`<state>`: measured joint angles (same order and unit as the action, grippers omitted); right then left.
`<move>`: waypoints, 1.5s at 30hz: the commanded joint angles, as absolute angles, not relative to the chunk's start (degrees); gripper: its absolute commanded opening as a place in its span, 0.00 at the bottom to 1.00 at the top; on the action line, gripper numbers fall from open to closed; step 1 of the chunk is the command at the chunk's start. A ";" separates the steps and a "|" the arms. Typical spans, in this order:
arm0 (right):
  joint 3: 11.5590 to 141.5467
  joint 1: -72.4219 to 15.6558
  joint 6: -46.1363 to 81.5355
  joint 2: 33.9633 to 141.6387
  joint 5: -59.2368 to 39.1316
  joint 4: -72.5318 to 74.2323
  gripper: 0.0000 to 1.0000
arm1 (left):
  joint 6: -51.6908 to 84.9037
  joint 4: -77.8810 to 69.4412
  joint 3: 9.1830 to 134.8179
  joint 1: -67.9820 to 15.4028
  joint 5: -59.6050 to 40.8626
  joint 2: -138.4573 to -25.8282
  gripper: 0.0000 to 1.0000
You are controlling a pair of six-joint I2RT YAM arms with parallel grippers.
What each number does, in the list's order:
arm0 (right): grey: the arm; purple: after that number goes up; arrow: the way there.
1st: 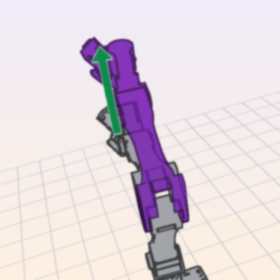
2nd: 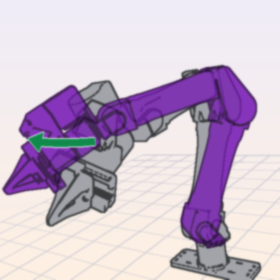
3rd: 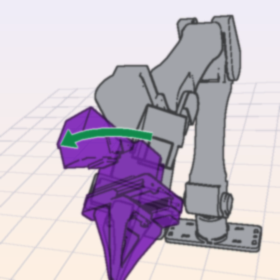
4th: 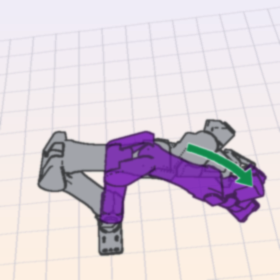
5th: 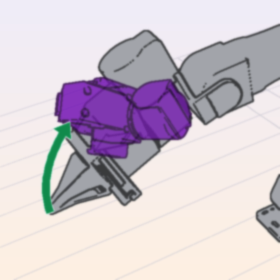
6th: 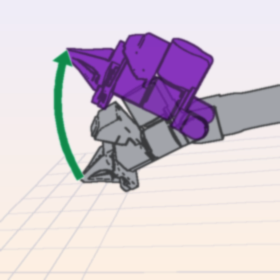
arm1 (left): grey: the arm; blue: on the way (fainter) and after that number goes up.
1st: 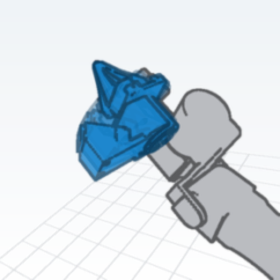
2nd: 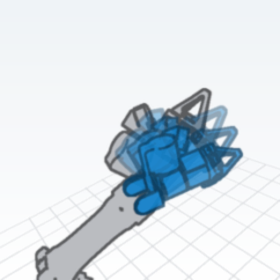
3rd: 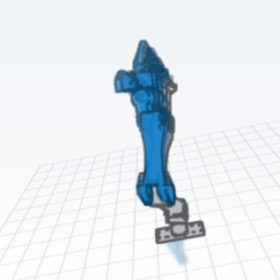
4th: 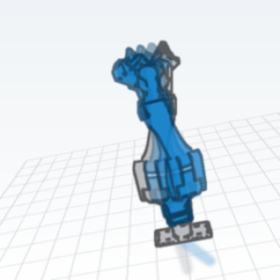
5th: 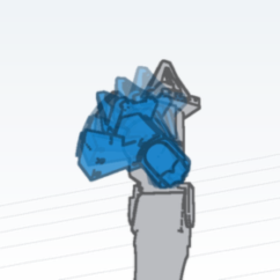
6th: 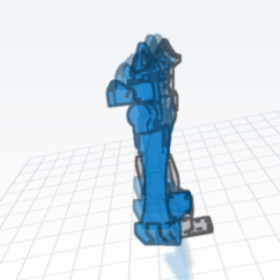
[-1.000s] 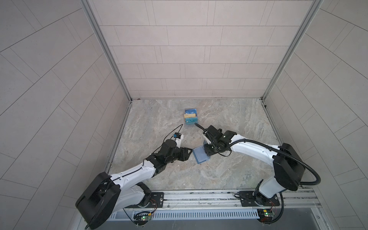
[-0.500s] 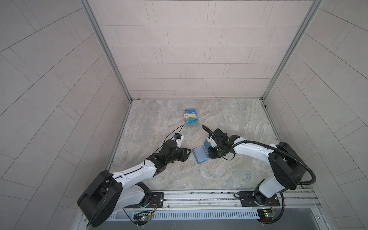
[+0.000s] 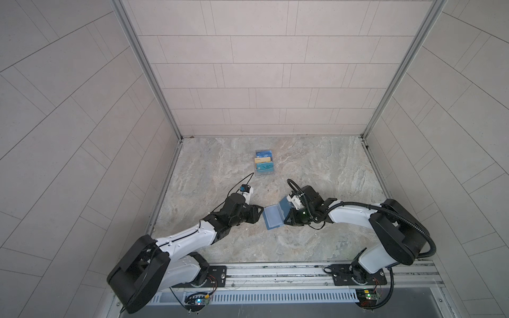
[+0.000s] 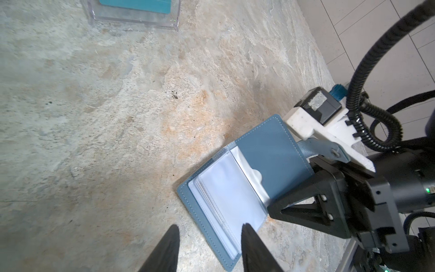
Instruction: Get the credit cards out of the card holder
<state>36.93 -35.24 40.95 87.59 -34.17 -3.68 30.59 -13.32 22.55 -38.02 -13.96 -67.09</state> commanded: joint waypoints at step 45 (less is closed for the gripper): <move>54.39 -40.35 27.42 94.34 -6.08 -30.11 0.20 | 33.21 -19.76 19.25 -38.23 -14.73 -72.04 0.42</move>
